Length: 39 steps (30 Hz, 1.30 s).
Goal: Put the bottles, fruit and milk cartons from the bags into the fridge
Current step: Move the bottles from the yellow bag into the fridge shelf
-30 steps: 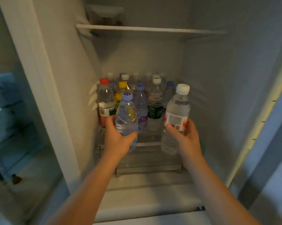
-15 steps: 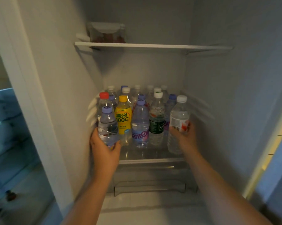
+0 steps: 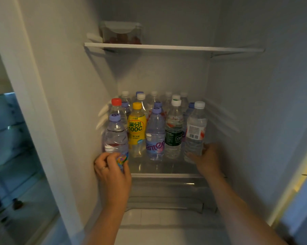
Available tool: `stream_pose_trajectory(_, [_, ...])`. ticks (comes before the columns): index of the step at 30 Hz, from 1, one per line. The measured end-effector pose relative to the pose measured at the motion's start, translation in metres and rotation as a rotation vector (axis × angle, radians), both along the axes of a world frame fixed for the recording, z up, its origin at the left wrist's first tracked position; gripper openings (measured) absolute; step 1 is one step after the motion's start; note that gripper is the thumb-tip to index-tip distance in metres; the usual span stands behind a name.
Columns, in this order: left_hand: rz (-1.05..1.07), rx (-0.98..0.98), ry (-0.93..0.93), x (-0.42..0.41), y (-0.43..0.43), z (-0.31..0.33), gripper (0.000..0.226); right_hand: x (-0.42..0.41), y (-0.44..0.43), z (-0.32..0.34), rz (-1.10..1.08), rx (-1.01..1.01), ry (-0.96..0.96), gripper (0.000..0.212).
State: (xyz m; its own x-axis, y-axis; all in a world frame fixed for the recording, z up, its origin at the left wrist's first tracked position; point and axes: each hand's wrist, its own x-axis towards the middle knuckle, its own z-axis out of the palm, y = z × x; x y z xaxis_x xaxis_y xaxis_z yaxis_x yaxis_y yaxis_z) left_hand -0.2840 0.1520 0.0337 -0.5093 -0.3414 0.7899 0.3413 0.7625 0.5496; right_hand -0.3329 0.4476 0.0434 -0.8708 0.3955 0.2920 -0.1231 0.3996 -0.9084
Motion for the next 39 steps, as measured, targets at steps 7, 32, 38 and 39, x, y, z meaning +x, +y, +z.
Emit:
stream_pose_trajectory(7, [-0.046,-0.013,-0.042,-0.002,-0.009,-0.004,0.028,-0.015,-0.014,0.000,-0.021,0.052,0.028,0.044])
stream_pose_trajectory(32, [-0.348,-0.622,-0.585,0.076,-0.014,-0.042,0.068,0.146,-0.092,-0.048,-0.058,0.785,-0.258,0.083])
stream_pose_trajectory(38, [-0.280,-0.715,-0.891,0.121,-0.007,-0.050,0.080,0.190,-0.095,-0.061,0.048,0.781,-0.418,0.080])
stream_pose_trajectory(39, [-0.267,-0.712,-0.924,0.133,-0.007,-0.052,0.081,0.200,-0.096,-0.063,0.070,0.764,-0.417,0.079])
